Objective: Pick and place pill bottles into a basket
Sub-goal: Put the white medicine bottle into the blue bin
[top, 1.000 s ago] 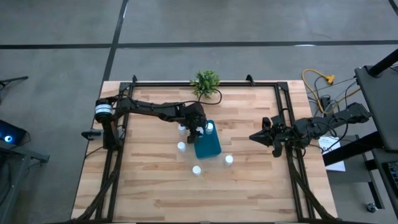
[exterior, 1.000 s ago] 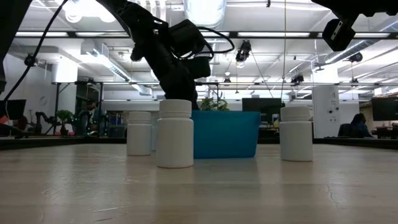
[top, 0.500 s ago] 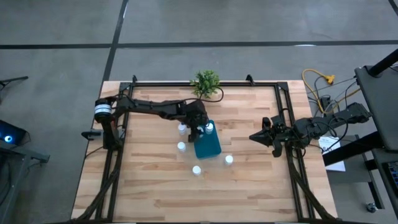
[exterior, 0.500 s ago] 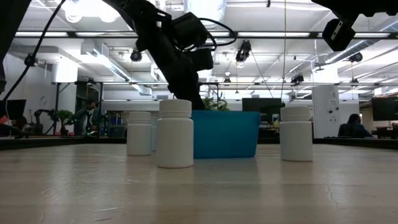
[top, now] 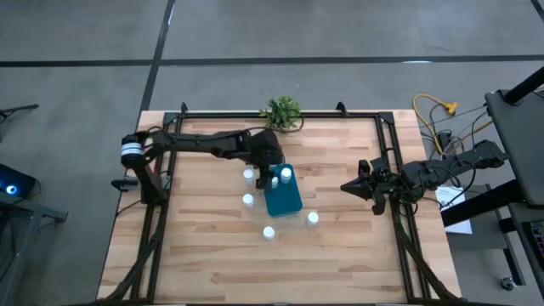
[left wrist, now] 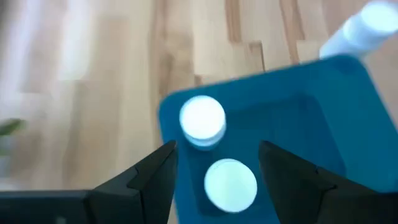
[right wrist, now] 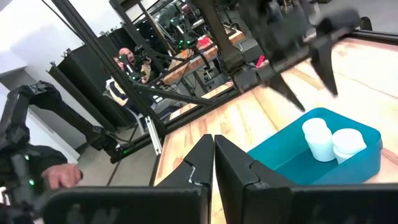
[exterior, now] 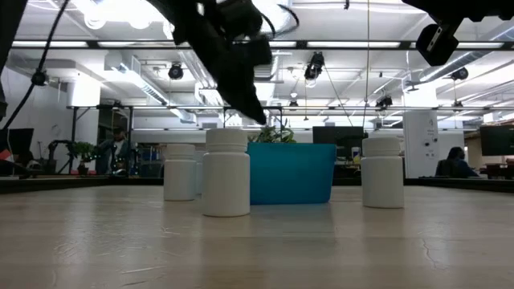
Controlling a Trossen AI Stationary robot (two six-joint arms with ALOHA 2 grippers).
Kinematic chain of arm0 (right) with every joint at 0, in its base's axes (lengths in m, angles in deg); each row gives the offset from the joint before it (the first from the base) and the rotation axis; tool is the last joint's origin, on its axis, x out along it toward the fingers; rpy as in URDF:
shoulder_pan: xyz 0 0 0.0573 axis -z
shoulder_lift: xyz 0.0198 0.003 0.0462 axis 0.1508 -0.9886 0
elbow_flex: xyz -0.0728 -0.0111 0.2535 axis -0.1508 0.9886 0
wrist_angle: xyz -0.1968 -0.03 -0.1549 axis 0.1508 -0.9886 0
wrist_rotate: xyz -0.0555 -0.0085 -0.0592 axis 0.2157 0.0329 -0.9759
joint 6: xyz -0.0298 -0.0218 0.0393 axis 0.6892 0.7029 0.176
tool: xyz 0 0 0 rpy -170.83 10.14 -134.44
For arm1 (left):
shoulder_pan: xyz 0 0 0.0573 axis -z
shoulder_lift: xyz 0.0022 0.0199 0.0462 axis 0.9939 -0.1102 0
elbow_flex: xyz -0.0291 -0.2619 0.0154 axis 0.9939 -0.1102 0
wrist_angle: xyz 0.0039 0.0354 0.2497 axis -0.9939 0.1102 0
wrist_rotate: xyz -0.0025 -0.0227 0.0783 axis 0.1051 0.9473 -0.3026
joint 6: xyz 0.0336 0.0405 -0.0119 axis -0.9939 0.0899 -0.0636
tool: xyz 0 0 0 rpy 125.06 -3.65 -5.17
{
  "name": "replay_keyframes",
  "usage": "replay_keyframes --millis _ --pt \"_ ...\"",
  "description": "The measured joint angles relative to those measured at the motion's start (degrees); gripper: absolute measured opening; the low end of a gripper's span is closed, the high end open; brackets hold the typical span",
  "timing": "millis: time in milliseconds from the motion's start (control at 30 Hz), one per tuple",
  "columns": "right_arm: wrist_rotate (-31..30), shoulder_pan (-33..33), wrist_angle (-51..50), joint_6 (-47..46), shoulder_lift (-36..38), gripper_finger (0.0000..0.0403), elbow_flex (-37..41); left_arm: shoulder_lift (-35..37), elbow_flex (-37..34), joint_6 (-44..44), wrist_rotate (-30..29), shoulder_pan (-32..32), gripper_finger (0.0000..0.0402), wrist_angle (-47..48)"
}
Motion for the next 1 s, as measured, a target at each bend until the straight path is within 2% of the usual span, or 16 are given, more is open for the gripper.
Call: replay_keyframes --millis 133,367,500,767,1000 --pt "-0.02 0.02 0.07 0.0 -0.04 0.0008 0.0 4.91 0.47 0.51 -1.88 -0.01 0.0206 0.94" --pt "-0.16 0.03 0.14 0.59 -0.18 0.0008 0.02 17.74 -0.66 5.43 -3.04 0.0 0.0206 -0.1" --pt "-0.59 0.15 0.15 1.7 -0.22 0.0008 0.02 23.72 -2.15 8.77 -3.06 0.05 0.0206 -3.67" --pt "-1.7 0.15 0.22 2.34 -0.33 0.0008 0.02 34.33 -14.75 15.21 -3.03 0.54 0.0206 -15.11" --pt "-1.75 0.15 0.17 2.49 -1.43 0.0008 0.02 40.57 -26.45 21.02 -3.0 2.02 0.0206 -28.12"
